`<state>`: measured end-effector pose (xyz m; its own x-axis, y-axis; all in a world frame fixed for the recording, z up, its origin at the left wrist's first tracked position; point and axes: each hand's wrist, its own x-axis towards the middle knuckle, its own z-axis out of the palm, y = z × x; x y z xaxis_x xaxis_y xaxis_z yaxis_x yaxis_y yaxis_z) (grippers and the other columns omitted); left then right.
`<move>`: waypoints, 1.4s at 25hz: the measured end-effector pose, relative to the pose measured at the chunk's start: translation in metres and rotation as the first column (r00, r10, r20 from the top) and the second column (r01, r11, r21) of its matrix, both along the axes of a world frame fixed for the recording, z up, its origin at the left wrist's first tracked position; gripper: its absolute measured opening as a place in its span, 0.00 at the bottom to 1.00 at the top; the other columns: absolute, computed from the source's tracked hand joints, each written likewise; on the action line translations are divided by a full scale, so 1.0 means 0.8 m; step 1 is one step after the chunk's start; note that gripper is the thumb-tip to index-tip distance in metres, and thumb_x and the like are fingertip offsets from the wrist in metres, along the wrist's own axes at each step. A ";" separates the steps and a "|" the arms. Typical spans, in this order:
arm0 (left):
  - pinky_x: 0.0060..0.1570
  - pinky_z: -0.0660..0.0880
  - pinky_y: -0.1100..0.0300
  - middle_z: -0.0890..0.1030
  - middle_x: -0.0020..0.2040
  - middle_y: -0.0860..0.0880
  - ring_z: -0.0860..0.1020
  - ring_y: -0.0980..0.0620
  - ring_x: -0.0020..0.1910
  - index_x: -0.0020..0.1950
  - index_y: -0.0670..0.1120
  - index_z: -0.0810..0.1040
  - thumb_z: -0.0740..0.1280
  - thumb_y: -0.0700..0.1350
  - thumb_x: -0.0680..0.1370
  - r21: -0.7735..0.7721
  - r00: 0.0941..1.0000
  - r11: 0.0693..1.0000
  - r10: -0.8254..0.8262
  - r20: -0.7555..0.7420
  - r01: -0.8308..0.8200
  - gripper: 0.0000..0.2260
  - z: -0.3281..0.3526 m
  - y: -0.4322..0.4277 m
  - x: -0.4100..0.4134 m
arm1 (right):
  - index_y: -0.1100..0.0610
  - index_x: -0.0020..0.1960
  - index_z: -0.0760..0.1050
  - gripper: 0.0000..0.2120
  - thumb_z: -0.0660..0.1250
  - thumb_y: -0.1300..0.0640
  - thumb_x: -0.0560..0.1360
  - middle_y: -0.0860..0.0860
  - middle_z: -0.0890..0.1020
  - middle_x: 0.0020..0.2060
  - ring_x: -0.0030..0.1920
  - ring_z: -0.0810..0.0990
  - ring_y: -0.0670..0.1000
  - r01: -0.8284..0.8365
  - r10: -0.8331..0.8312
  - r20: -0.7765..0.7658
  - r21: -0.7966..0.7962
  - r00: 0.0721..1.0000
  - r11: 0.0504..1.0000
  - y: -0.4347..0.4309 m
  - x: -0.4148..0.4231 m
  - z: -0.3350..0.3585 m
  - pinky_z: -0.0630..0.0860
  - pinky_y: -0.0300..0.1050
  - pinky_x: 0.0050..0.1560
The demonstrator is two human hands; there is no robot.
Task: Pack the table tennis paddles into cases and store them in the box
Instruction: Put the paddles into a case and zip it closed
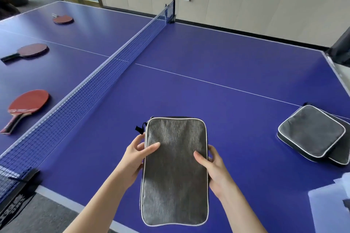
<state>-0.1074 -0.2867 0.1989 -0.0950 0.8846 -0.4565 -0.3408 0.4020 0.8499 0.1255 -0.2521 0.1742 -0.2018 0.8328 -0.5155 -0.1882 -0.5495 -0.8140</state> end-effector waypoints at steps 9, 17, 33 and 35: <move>0.43 0.78 0.56 0.84 0.54 0.48 0.84 0.51 0.44 0.62 0.52 0.76 0.83 0.59 0.49 -0.085 0.998 0.996 0.033 -0.048 -0.037 0.43 -0.017 -0.033 -0.158 | 0.52 0.57 0.73 0.18 0.74 0.55 0.70 0.57 0.84 0.50 0.48 0.84 0.57 -0.058 0.059 0.007 -0.040 0.998 0.998 0.023 -0.159 -0.012 0.80 0.49 0.39; 0.45 0.79 0.51 0.85 0.51 0.46 0.84 0.51 0.40 0.60 0.49 0.77 0.84 0.55 0.45 -0.210 0.997 0.975 0.062 -0.039 -0.069 0.44 -0.069 -0.006 -0.332 | 0.53 0.63 0.69 0.28 0.77 0.60 0.67 0.56 0.80 0.55 0.54 0.81 0.56 -0.120 0.130 0.106 -0.102 0.986 0.988 0.029 -0.325 -0.066 0.78 0.52 0.54; 0.54 0.78 0.46 0.82 0.54 0.46 0.82 0.45 0.50 0.62 0.45 0.77 0.75 0.38 0.70 -0.354 0.967 0.927 0.037 -0.253 -0.128 0.21 -0.147 0.053 -0.413 | 0.51 0.55 0.76 0.20 0.77 0.51 0.65 0.49 0.83 0.52 0.52 0.82 0.51 -0.005 0.070 0.389 -0.166 0.918 0.986 0.014 -0.436 -0.133 0.78 0.53 0.56; 0.55 0.78 0.46 0.82 0.54 0.46 0.81 0.45 0.51 0.62 0.45 0.77 0.75 0.38 0.71 -0.352 0.961 0.927 0.034 -0.276 -0.134 0.21 -0.151 0.050 -0.416 | 0.48 0.54 0.76 0.26 0.77 0.42 0.59 0.50 0.81 0.54 0.53 0.81 0.51 -0.012 0.082 0.445 -0.159 0.892 0.987 0.013 -0.442 -0.138 0.78 0.54 0.56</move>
<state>-0.4406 -0.2468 0.0780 -0.3211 0.6453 -0.6932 -0.1744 0.6791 0.7130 -0.2277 -0.2421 0.0638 0.0434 0.7349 -0.6768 0.2066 -0.6694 -0.7136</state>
